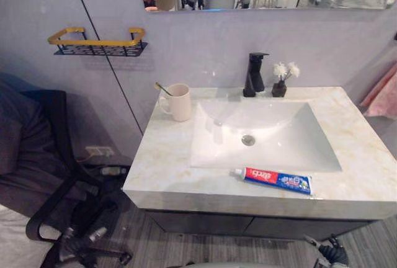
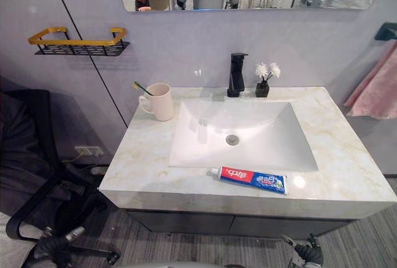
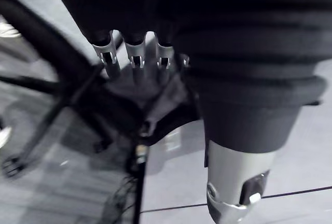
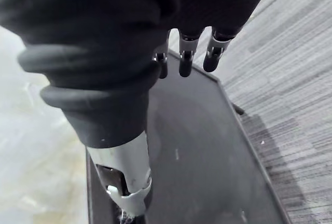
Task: Organize washtable
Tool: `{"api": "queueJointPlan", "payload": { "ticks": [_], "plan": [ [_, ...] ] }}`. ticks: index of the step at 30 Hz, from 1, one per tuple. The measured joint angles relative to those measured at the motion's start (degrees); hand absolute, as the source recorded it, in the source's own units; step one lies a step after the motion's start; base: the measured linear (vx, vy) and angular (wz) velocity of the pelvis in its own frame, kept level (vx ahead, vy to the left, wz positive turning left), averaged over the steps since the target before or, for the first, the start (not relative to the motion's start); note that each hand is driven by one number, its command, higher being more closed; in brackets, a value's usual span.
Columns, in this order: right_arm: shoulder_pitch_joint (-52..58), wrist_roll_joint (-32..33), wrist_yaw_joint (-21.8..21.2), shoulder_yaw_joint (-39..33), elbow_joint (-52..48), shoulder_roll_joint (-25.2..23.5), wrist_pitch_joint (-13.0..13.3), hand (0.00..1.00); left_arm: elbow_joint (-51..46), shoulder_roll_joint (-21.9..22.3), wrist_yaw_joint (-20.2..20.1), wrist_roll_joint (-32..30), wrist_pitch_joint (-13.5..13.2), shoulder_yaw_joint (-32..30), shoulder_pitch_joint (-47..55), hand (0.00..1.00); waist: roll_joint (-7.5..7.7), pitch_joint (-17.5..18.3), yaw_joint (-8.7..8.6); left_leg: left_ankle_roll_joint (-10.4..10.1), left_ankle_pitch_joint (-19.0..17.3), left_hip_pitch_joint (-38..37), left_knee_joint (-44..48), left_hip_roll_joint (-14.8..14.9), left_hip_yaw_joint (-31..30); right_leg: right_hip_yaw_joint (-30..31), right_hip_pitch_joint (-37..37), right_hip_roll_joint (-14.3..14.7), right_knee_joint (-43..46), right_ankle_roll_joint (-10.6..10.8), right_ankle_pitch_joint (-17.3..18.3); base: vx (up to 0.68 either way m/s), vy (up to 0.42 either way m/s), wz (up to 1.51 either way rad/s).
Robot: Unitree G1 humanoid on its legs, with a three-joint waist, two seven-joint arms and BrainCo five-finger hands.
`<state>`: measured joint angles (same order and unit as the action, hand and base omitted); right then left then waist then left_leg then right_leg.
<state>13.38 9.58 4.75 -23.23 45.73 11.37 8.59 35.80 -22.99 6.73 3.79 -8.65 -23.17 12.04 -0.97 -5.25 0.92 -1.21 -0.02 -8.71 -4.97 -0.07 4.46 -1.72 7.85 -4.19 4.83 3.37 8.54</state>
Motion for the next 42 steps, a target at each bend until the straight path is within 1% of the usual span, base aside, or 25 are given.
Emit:
{"api": "queueJointPlan", "payload": {
  "ticks": [1,2,3,4,5,8,9,10,11,12,13,14,15,16,18,22,23,25,28,30,32,35,36,39,42],
  "plan": [
    [0.1,-0.3,0.0,0.2,-0.1,0.0,0.0,0.00,-7.6,-0.9,0.2,0.0,-0.1,-0.1,0.5,0.00,0.24,0.1,0.31,-0.4,0.3,0.0,0.4,0.0,-0.6,-0.4,0.4,0.0,0.0,-0.2,0.2,0.10,-0.036,0.26],
    [0.1,-0.6,0.0,0.3,-0.2,-0.1,0.0,0.00,-11.0,-1.1,0.8,-0.1,-0.1,-0.2,0.5,0.00,0.27,0.2,0.40,-0.4,0.4,0.0,0.7,-0.1,-0.9,-0.8,0.7,-0.1,0.0,-0.2,0.0,0.11,-0.032,0.30],
    [0.9,-0.7,0.3,0.6,-0.9,-0.5,-0.1,0.00,-19.7,-1.1,1.7,-0.2,-0.2,-0.3,0.5,0.00,0.37,0.4,0.45,-0.1,0.3,0.0,1.1,-0.2,-1.9,-1.6,1.3,-0.2,0.0,-0.3,0.2,0.09,-0.027,0.26],
    [1.3,-0.7,0.5,0.6,-1.1,-1.0,-0.1,0.00,-24.1,-1.1,2.4,-0.8,-0.5,-0.3,0.5,0.00,0.37,0.6,0.50,0.1,0.5,0.0,1.1,-0.3,-2.4,-1.9,1.6,-0.3,-0.1,-0.3,0.2,0.13,-0.036,0.28],
    [2.4,-0.8,0.3,0.6,-1.5,-1.2,0.0,0.00,-31.0,-1.0,3.4,-1.8,-0.8,-0.3,0.5,0.00,0.79,0.9,0.36,0.1,0.5,0.0,1.5,-0.4,-2.8,-2.4,2.0,-0.3,-0.2,-0.4,0.3,0.13,-0.046,0.14],
    [2.9,-1.2,0.3,0.7,-2.1,-1.6,1.4,0.00,-46.7,0.5,5.4,-5.9,-2.0,1.8,-0.6,0.00,0.02,0.9,-0.19,0.1,0.5,0.2,2.0,-0.6,-3.2,-2.6,2.5,-0.5,-1.0,-0.4,0.3,0.07,-0.037,0.03],
    [3.4,-1.2,0.3,0.7,-2.1,-1.4,2.2,0.00,-51.3,0.6,6.2,-7.6,-3.0,5.8,-2.8,0.00,-0.26,0.8,-0.29,0.1,0.5,0.1,2.3,-0.7,-4.0,-2.7,3.0,-0.5,-1.1,-0.4,0.3,0.04,-0.035,0.07],
    [3.6,-1.2,0.3,0.7,-2.1,-1.4,2.3,0.00,-53.1,0.6,6.3,-8.7,-3.5,8.0,-3.8,0.00,-0.27,0.8,-0.34,0.1,0.5,0.1,2.4,-0.7,-4.5,-2.9,3.0,-0.6,-1.1,-0.4,0.3,0.00,-0.033,0.11],
    [3.6,-1.2,0.3,0.8,-2.1,-1.4,2.2,0.00,-56.0,0.6,6.3,-10.9,-4.6,12.6,-5.5,0.00,-0.33,0.8,-0.33,-0.1,0.3,0.1,2.6,-0.7,-4.8,-3.0,3.1,-0.5,-1.0,-0.4,0.3,-0.06,-0.024,0.06],
    [3.4,-1.2,0.2,1.3,-2.0,-1.4,2.2,0.00,-58.8,0.6,6.1,-13.3,-5.6,19.1,-7.3,0.00,-0.42,0.8,-0.52,-0.2,0.2,0.1,2.8,-0.7,-5.1,-2.9,3.1,-0.5,-1.0,-0.5,0.3,-0.08,-0.028,0.03],
    [3.3,-1.2,0.2,1.5,-1.9,-1.4,2.3,0.00,-59.6,0.6,5.9,-14.2,-5.8,21.6,-7.9,0.00,-0.50,0.8,-0.72,-0.2,0.2,0.1,2.8,-0.7,-5.2,-3.0,3.1,-0.5,-0.9,-0.5,0.3,-0.07,-0.019,0.06],
    [2.6,-1.2,0.2,2.0,-1.7,-1.1,2.3,0.00,-60.7,0.6,5.2,-17.2,-6.4,26.9,-8.9,0.00,-0.71,0.7,-1.50,-0.2,0.2,0.1,2.8,-0.7,-5.6,-3.1,3.2,-0.5,-0.8,-0.5,0.3,-0.10,-0.012,0.06],
    [1.8,-1.2,0.2,2.6,-1.5,-0.6,2.2,0.00,-60.9,0.4,3.7,-19.7,-7.1,32.4,-10.0,0.00,-1.07,0.6,-2.20,-0.2,0.2,0.0,2.9,-0.7,-5.8,-3.1,3.1,-0.4,-0.7,-0.5,0.3,-0.10,-0.008,0.04],
    [1.7,-1.2,0.2,3.1,-1.4,-0.3,2.2,0.00,-60.8,0.3,3.2,-20.4,-7.1,34.6,-10.4,0.00,-1.11,0.6,-2.43,-0.2,0.2,0.0,2.9,-0.6,-5.8,-3.0,3.1,-0.4,-0.6,-0.5,0.3,-0.12,-0.009,-0.01],
    [1.1,-1.2,0.1,4.6,-1.0,0.4,2.4,0.00,-59.5,-0.6,0.6,-22.8,-8.0,44.3,-13.5,0.00,-1.30,0.4,-3.27,-0.2,0.2,-0.1,2.8,-0.4,-5.8,-2.8,2.8,-0.2,0.0,-0.5,0.3,-0.10,-0.013,-0.02],
    [0.0,-1.2,0.1,5.9,0.2,0.7,2.6,0.00,-54.7,-0.6,-3.3,-25.7,-8.7,54.4,-18.5,0.00,-1.57,0.3,-3.89,-0.8,0.3,-0.1,2.6,0.1,-5.8,-2.8,2.6,0.3,0.0,-0.6,0.3,-0.08,-0.028,-0.01],
    [-0.2,-1.2,0.1,6.4,0.2,0.9,2.6,0.00,-53.7,-0.3,-4.0,-26.3,-8.7,55.7,-18.8,0.00,-1.58,0.3,-4.13,-0.9,0.4,-0.1,2.5,0.2,-5.8,-2.8,2.5,0.4,0.0,-0.6,0.3,-0.05,-0.035,-0.01],
    [-0.8,-1.2,-0.1,7.6,0.5,1.5,2.8,0.00,-49.2,0.8,-5.8,-29.5,-8.7,60.7,-20.5,0.00,-1.59,0.3,-5.09,-1.2,0.8,0.1,1.7,0.3,-5.9,-2.8,1.9,0.5,0.0,-0.6,0.3,-0.01,-0.013,-0.02],
    [-0.8,-1.2,-0.1,7.8,0.6,1.4,3.1,0.00,-45.4,1.8,-6.8,-31.5,-8.7,63.2,-22.1,0.00,-1.52,0.3,-5.29,-1.0,0.9,-0.1,1.3,0.3,-5.8,-2.7,1.9,0.6,-0.2,-1.1,-0.1,0.01,-0.008,-0.03],
    [-0.8,-1.2,-0.1,7.9,0.6,1.4,3.7,0.00,-40.6,3.0,-6.8,-33.4,-8.4,63.8,-22.6,0.00,-1.44,0.2,-5.88,-0.9,1.0,0.0,1.0,0.3,-5.8,-2.6,2.0,0.6,-1.0,-1.1,-0.4,0.04,-0.011,-0.02],
    [-0.9,-1.2,-0.1,8.1,0.6,1.2,4.0,0.00,-37.3,3.8,-6.8,-35.0,-7.7,63.8,-22.9,0.00,-1.10,0.0,-6.47,-0.8,1.0,0.0,1.0,0.3,-5.8,-2.7,2.0,0.6,-1.2,-1.1,-0.4,0.05,-0.014,-0.04],
    [-1.2,-1.2,0.0,8.5,0.6,0.5,4.1,0.00,-33.3,4.9,-6.6,-37.0,-6.3,63.7,-25.4,0.00,-0.35,-0.7,-6.55,-0.8,1.0,0.0,0.9,0.3,-5.8,-2.6,2.1,0.8,-1.6,-1.2,-0.4,0.04,-0.026,-0.04],
    [-1.4,-1.2,0.0,8.5,0.6,0.2,4.1,0.00,-32.0,5.4,-6.4,-38.2,-5.6,63.7,-26.5,0.00,-0.43,-1.0,-6.59,-0.8,1.0,0.0,0.9,0.2,-5.8,-2.7,2.2,0.9,-1.8,-1.2,-0.5,0.00,0.000,0.00],
    [-1.7,-1.2,0.0,8.5,0.6,0.1,4.1,0.00,-28.5,6.6,-5.4,-39.9,-4.7,63.7,-28.2,0.00,0.13,-2.2,-6.76,-0.8,1.0,0.0,0.8,0.2,-5.8,-2.6,2.2,1.0,-2.0,-1.1,-0.5,0.00,0.000,0.00],
    [-1.8,-1.1,0.1,8.5,0.4,0.1,4.4,0.00,-25.9,8.0,-5.0,-41.0,-4.0,63.6,-29.3,0.00,-0.05,-2.6,-7.00,-0.8,1.0,0.0,0.8,0.1,-5.7,-2.4,2.2,0.9,-2.1,-1.0,-0.7,0.00,-0.007,-0.02]
  ]
}}
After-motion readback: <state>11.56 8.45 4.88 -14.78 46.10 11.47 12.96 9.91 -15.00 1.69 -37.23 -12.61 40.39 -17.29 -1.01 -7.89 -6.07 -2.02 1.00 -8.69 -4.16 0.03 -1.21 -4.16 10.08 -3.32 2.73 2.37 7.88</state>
